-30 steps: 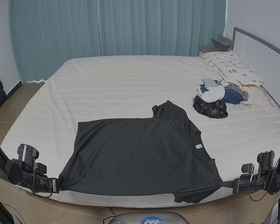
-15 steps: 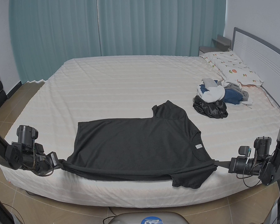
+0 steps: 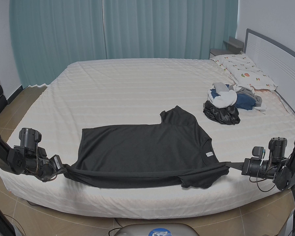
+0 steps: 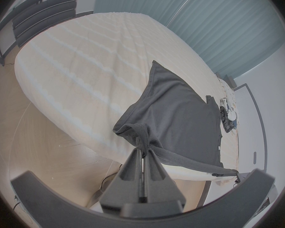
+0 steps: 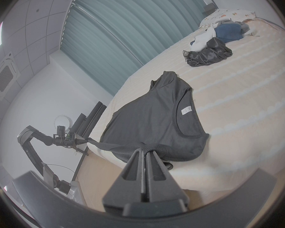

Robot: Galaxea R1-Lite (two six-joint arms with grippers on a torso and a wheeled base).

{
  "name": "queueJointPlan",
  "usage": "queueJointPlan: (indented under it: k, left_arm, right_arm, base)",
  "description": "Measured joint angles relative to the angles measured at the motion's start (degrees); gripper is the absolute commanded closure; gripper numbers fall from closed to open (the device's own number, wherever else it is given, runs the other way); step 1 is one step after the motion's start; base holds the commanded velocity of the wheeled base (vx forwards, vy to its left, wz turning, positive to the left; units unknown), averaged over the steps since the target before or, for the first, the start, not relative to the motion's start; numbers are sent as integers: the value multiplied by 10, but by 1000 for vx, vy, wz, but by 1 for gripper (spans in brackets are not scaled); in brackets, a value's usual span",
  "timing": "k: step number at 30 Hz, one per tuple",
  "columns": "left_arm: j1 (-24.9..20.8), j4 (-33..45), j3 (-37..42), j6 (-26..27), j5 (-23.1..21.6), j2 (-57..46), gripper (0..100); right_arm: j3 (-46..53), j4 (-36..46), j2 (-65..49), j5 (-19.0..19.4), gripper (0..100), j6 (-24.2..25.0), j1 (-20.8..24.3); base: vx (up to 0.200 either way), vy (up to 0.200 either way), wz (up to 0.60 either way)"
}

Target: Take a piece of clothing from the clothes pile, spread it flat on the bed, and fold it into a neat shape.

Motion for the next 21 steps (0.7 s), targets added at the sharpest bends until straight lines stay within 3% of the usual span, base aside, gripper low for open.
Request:
queueJointPlan:
  k: [14, 21]
  left_arm:
    - [0, 4, 11, 2, 0, -3, 100]
    - [0, 6, -30, -10, -1, 25, 100]
  right_arm:
    - [25, 8, -27, 2, 100, -4, 2]
    - [-39, 88, -14, 3, 100, -1, 5]
  base:
    - [0, 0, 0]
    - [0, 0, 0]
